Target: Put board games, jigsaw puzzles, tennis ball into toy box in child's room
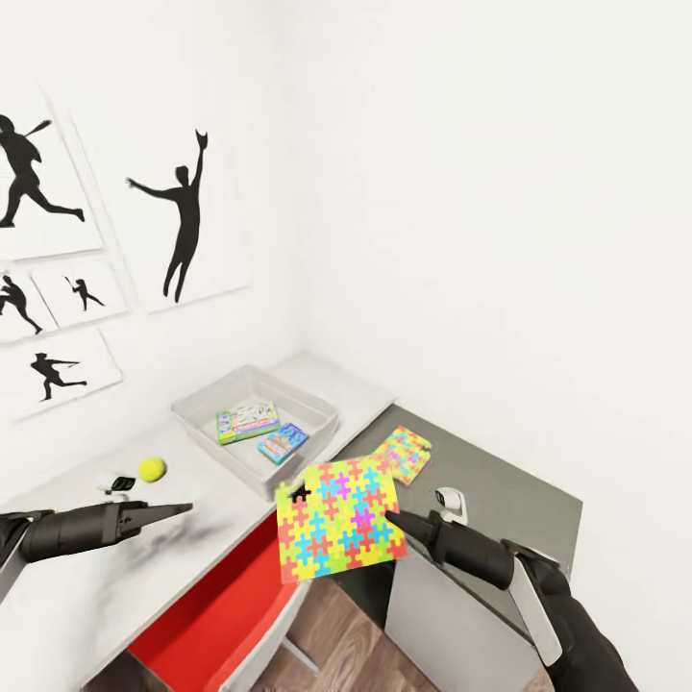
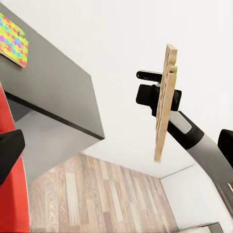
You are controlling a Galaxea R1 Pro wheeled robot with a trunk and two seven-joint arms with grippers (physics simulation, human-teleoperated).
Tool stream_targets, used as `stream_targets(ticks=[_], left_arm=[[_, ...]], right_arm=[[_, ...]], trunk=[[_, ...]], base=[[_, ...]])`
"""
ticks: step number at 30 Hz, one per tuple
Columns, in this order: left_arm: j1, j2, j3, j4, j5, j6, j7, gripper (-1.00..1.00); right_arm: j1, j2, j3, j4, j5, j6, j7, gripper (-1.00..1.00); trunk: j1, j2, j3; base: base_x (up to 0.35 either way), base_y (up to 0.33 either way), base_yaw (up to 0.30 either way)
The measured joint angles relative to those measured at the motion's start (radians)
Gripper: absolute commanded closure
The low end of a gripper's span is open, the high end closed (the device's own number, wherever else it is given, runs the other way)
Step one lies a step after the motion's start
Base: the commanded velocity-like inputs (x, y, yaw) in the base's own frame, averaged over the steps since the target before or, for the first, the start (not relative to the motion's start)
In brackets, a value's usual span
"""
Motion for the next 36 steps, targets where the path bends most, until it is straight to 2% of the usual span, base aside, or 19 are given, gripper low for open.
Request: stream_targets(ticks=[8,24,36], left_arm=[[0.000,-0.001,0.000,0.000,0.000,-0.001,0.000,-1.00],[0.000,-0.002,0.000,0.000,0.000,-0.001,0.000,-1.00],[0.000,-0.002,0.000,0.000,0.000,-0.001,0.000,-1.00]], right_arm=[[0.000,0.000,0.000,0.000,0.000,0.000,0.000,1.00],[0.000,-0.001,-0.001,0.000,0.000,0.000,0.000,1.00],[0.000,-0.001,-0.002,0.000,0.000,0.000,0.000,1.00]], trunk=[[0.000,0.000,0.000],[0.000,0.000,0.000],[0.000,0.000,0.000]], base=[[-0.032,0.018,0.286],[0.092,-0.065,0.288],[0.040,0.101,0.291]])
